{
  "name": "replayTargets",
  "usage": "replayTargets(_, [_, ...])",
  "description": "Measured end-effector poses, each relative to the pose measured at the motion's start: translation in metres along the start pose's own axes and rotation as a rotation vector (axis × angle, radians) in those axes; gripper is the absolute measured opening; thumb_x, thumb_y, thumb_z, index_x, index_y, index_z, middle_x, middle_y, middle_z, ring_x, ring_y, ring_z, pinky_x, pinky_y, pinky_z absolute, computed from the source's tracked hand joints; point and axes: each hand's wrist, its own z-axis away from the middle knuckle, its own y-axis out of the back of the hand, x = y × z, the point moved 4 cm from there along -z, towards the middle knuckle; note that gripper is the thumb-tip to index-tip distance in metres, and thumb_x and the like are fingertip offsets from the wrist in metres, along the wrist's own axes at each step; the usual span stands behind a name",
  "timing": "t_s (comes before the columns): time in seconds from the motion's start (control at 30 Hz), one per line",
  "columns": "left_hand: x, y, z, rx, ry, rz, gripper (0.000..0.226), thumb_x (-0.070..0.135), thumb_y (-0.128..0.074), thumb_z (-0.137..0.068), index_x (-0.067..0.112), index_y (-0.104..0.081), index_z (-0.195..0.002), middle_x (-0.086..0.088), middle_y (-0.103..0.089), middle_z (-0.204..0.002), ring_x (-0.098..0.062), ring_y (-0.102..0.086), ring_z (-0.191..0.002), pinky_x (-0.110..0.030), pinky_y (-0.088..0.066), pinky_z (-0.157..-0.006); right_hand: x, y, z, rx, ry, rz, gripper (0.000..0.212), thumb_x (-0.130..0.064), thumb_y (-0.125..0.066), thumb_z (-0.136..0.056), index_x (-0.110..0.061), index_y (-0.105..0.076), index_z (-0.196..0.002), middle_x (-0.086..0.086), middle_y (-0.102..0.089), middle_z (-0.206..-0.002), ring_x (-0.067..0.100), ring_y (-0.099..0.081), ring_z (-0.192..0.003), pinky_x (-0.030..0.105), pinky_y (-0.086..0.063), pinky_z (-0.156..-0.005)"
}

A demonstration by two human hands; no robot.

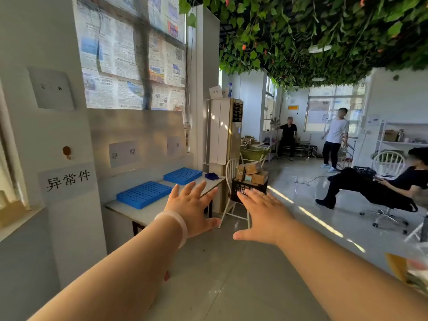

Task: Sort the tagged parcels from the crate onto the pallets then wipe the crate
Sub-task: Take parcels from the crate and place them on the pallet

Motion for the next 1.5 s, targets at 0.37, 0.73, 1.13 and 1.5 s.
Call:
replayTargets(0.37, [0.027,-0.037,-0.168,0.019,-0.008,0.023,0.082,0.076,-0.034,-0.089,0.043,0.003,-0.155,0.005,0.007,-0.166,-0.026,0.007,-0.152,-0.057,0.001,-0.121,0.116,-0.022,-0.132,0.015,-0.010,-0.017,0.107,-0.072,-0.056,-0.081,-0.027,0.005,-0.157,0.001,0.003,-0.165,0.019,0.004,-0.151,0.040,-0.002,-0.122])
replayTargets(0.73, [0.027,-0.108,-0.333,-0.018,-0.079,0.088,0.085,0.075,-0.039,-0.088,0.044,0.004,-0.154,0.005,0.006,-0.166,-0.025,0.005,-0.152,-0.055,0.003,-0.119,0.188,-0.087,-0.258,-0.031,-0.084,-0.014,0.104,-0.071,-0.055,-0.082,-0.028,0.004,-0.157,-0.001,0.005,-0.165,0.018,0.005,-0.151,0.040,-0.002,-0.122])
replayTargets(1.13, [-0.030,-0.172,-0.567,0.003,-0.228,0.124,0.085,0.076,-0.038,-0.088,0.043,0.002,-0.155,0.004,0.005,-0.166,-0.026,0.005,-0.152,-0.055,0.005,-0.119,0.248,-0.130,-0.455,-0.028,-0.272,-0.075,0.098,-0.067,-0.054,-0.085,-0.028,0.001,-0.157,-0.001,0.001,-0.165,0.018,0.001,-0.151,0.040,-0.005,-0.123])
replayTargets(1.5, [-0.016,-0.241,-0.736,-0.053,-0.282,0.153,0.080,0.072,-0.037,-0.091,0.042,0.001,-0.155,0.005,0.005,-0.166,-0.026,0.005,-0.152,-0.055,0.003,-0.119,0.344,-0.185,-0.589,-0.071,-0.338,-0.120,0.094,-0.066,-0.052,-0.088,-0.029,-0.001,-0.157,0.000,0.000,-0.165,0.019,-0.002,-0.151,0.039,-0.008,-0.122])
